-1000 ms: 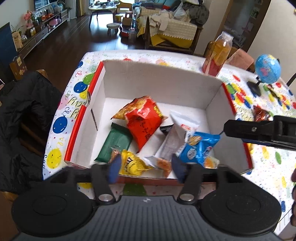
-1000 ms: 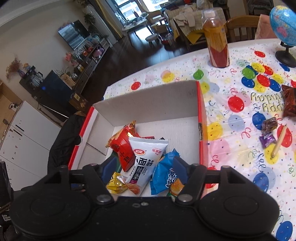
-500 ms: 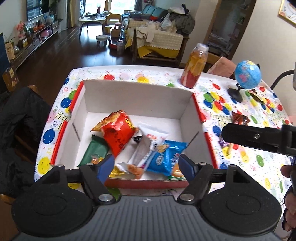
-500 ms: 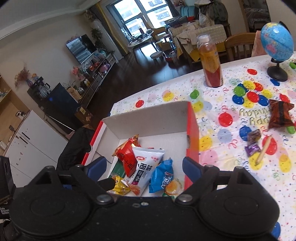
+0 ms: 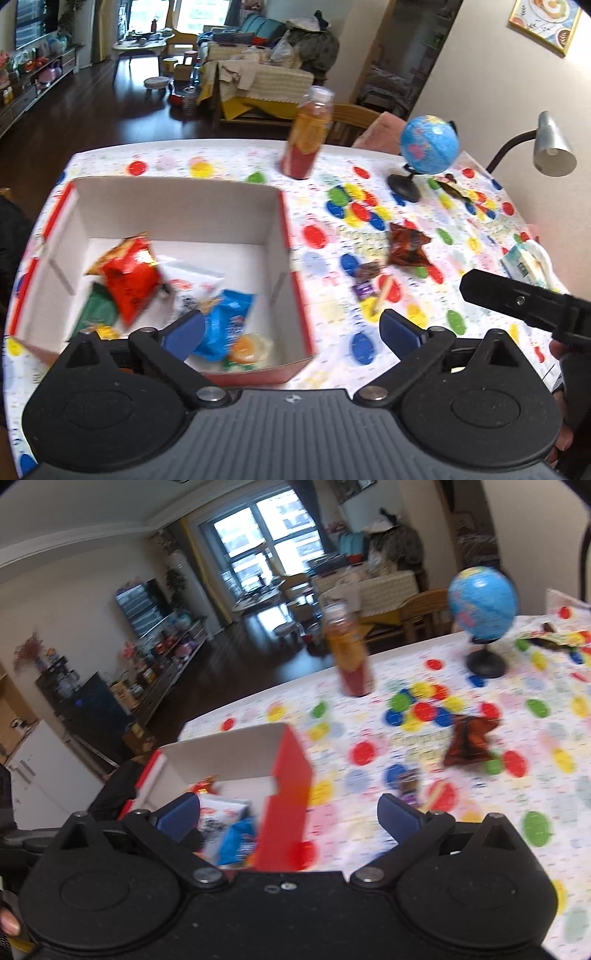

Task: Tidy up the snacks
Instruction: 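Move both tools back to the remaining snacks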

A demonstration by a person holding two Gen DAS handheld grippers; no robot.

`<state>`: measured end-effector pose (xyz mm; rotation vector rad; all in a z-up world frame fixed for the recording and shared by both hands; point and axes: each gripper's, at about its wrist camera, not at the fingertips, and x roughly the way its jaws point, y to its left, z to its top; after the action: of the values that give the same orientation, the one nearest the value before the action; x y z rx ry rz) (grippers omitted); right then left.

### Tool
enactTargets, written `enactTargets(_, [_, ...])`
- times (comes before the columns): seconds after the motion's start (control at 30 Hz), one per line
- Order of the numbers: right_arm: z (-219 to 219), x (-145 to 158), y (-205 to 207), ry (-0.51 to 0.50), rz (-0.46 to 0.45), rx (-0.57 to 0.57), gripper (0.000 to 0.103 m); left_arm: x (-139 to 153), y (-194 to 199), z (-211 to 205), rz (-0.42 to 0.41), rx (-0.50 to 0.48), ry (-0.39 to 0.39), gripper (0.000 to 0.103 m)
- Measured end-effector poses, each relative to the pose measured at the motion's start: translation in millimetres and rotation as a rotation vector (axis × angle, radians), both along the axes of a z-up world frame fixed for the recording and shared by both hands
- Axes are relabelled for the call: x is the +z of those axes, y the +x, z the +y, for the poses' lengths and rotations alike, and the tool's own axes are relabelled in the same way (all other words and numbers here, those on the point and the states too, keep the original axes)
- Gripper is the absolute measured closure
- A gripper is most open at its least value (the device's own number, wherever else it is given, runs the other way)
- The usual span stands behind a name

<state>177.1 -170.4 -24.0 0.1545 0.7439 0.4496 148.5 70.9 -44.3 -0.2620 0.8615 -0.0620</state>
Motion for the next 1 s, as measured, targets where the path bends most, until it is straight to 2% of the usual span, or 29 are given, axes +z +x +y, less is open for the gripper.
enactTargets(0.17, [-40,3,11,-0.056,-0.042,-0.064,0.0,-5,19,-35,-0.004,-0.011,0.013,0.001])
enactTargets(0.4, [-83,-6,45,-0.185,-0.009,-0.109,0.0,-16,53,-81,0.008,-0.005,0.054,0.001])
enactTargets(0.7, [-120,-31,102,-0.183,0.073,-0.147,0.001,-44,98,-121,0.042,0.036,0.1,0.001])
enactTargets(1.0, [-123,-61,160,-0.199,0.143,-0.144,0.005,-73,141,-141,0.083,0.084,0.141,0.001])
